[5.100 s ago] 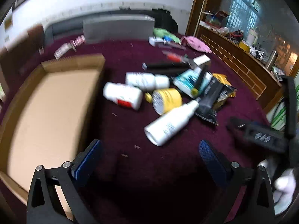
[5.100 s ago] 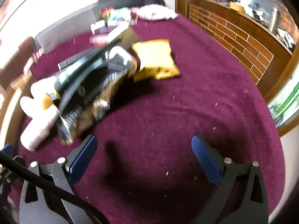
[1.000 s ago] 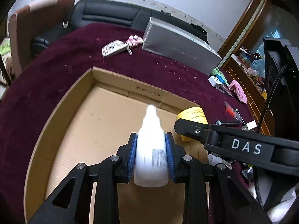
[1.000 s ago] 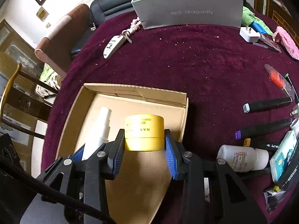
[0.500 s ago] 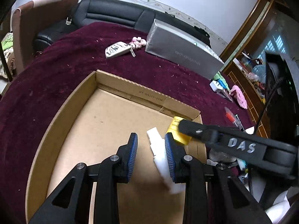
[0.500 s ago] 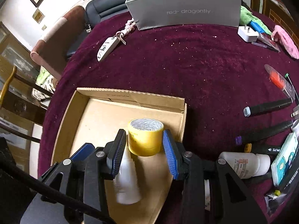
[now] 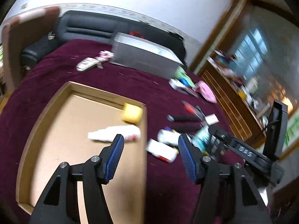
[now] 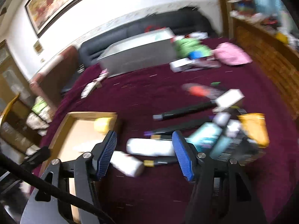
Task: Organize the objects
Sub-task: 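Release the spray bottle and tape roll into the tray with both grippers, then grasp a white pill bottle with the left gripper while the right gripper grasps another white bottle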
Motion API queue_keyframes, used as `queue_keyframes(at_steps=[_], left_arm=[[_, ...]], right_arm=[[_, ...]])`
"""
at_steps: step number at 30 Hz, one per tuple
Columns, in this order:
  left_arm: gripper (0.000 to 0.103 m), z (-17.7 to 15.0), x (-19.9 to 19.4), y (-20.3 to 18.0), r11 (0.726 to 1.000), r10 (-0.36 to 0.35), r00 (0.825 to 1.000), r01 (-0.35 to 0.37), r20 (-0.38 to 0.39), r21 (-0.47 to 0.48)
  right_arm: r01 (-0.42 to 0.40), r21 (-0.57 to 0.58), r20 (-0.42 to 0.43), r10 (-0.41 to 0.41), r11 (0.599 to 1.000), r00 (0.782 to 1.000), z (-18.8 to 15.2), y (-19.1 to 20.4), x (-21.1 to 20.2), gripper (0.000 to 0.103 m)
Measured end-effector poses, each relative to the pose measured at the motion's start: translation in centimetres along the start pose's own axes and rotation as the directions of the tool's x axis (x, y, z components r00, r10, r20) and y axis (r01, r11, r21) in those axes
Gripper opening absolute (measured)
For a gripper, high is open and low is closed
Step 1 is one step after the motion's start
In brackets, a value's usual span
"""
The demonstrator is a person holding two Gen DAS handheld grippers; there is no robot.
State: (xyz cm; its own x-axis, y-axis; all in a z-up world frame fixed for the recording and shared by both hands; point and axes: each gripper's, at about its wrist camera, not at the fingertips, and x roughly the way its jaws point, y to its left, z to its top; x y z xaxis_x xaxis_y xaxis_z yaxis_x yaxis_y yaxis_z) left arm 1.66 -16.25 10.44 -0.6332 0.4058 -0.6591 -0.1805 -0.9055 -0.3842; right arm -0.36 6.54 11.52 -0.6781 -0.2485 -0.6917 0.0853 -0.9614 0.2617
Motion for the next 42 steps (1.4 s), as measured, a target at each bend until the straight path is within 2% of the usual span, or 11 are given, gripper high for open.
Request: queue_keyframes(at_steps=[3,5,8,13,19,23,24,28,36,40,42], left_arm=[[0.054,-1.0,2.3,-2.8,0.999,0.006,0.999,-0.003,-0.050,0.043],[0.054,-1.8,4.0,-4.1,0.999,0.018,0.997,-0.015,-0.075,0.049],[0.054,-2.8,6.5,-5.4,0.993,0.096,0.991,-0.090,-0.094,0.071],[0.054,-3.1,9.3,-6.6,0.957,0.245,0.968,-0.232,-0.056,0.176],[0.054,-3.0,12.6,-6.1,0.929,0.316,0.942,-0.283,-0.113,0.237],[0.054,-3.3,14.1,-6.9,0.909,0.355,0.928,-0.314,-0.112,0.274],[0.050,-3.4,14.2,-7.0,0.908,0.352,0.929,-0.310,-0.113,0.281],[0.049,-3.5,12.9,-6.7,0.939,0.287,0.953,-0.259,-0.101,0.228],[0.050,-4.7,5.6,-6.4,0.982,0.145,0.987,-0.135,-0.063,0.134],[0.050,-5.3,2.3,-5.7,0.988,0.107,0.994,-0.102,-0.033,0.115],[0.050,-5.7,0.7,-5.4,0.988,0.097,0.995,-0.095,-0.012,0.123]], right_arm=[[0.062,0.023,0.038,-0.062,0.998,0.997,-1.5,-2.8,-0.6,0.061],[0.070,0.045,0.046,-0.072,0.997,0.996,-2.0,-4.4,-0.5,0.061],[0.068,0.076,0.058,-0.072,0.995,0.996,-2.9,-6.3,0.0,0.061],[0.036,0.078,0.088,-0.043,0.996,0.995,-3.6,-7.4,0.0,0.061],[-0.022,0.064,0.077,0.017,0.998,0.997,-3.9,-7.6,0.7,0.061],[-0.043,0.062,0.078,0.038,0.997,0.996,-4.1,-7.7,0.5,0.061],[-0.046,0.064,0.078,0.041,0.997,0.996,-4.1,-7.8,0.5,0.061],[-0.045,0.072,0.074,0.040,0.996,0.996,-4.2,-7.9,0.6,0.061],[-0.031,0.046,0.068,0.028,0.998,0.997,-4.4,-7.6,1.0,0.062],[-0.091,0.065,0.022,0.090,0.994,0.996,-3.9,-7.3,1.1,0.062],[-0.126,0.021,-0.022,0.127,0.992,0.992,-3.3,-6.0,0.9,0.062]])
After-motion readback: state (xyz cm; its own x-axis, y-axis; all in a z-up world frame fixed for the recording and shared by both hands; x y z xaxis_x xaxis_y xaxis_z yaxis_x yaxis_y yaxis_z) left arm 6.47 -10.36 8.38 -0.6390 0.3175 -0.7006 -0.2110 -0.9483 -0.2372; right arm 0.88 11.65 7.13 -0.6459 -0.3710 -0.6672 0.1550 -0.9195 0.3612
